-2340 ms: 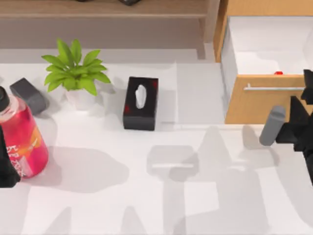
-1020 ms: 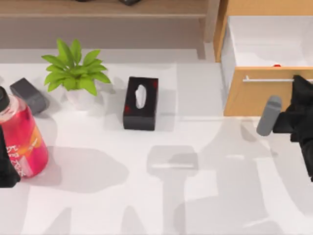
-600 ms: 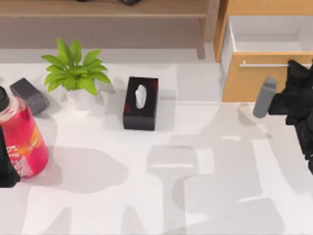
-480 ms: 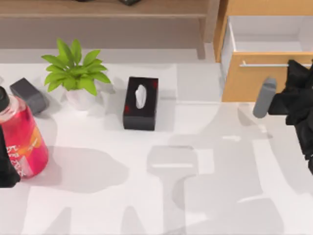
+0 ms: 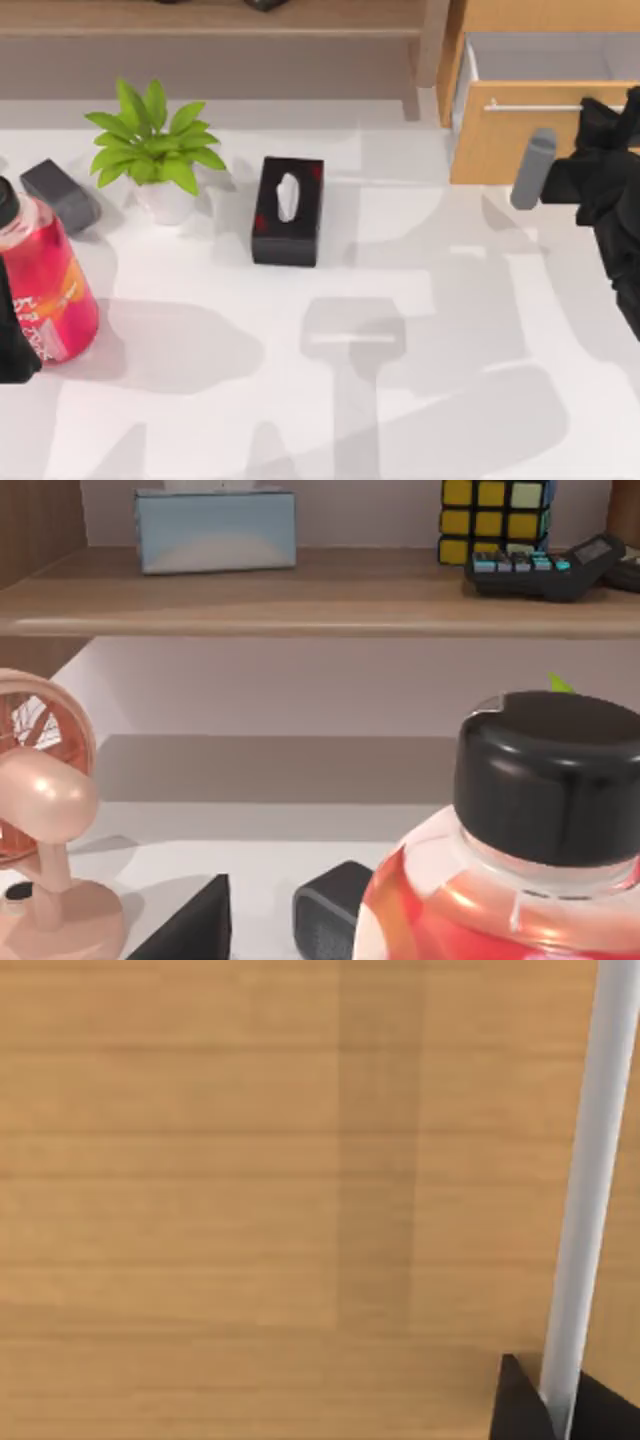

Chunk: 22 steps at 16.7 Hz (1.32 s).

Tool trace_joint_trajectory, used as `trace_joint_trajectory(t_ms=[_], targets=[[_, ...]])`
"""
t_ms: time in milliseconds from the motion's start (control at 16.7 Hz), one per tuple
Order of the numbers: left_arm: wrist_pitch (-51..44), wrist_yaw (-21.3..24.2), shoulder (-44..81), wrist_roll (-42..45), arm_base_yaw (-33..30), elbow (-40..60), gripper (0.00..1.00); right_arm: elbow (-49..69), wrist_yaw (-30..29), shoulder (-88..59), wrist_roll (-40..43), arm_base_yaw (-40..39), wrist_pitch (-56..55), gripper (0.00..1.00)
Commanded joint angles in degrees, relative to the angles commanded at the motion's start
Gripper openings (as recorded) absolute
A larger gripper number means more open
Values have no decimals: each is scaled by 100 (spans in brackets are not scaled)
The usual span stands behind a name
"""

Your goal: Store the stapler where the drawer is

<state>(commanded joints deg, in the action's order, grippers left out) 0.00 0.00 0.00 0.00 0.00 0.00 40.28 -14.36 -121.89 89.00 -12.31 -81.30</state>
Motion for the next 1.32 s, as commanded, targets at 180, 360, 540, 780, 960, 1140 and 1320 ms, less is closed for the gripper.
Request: trace_joint_trajectory(t_ms=[180,360,540,780,960,1140,1320], targets=[[0,0,0,0,0,0,100,477,94,-202,-1,77,297,0],[0,0,0,0,0,0,100,659,129,-280,-6,107,410,0],[0,0,0,0,0,0,100,629,117,-262,-20,99,408,0],[0,0,0,0,0,0,100,1001,153,-425,7,142,590,0],[0,0,0,0,0,0,100,1593,228,-700,11,203,925,0],[0,0,0,0,0,0,100,2132,288,-931,-6,271,1239,0],[0,0,0,0,0,0,100,2296,304,-996,-11,296,1337,0]])
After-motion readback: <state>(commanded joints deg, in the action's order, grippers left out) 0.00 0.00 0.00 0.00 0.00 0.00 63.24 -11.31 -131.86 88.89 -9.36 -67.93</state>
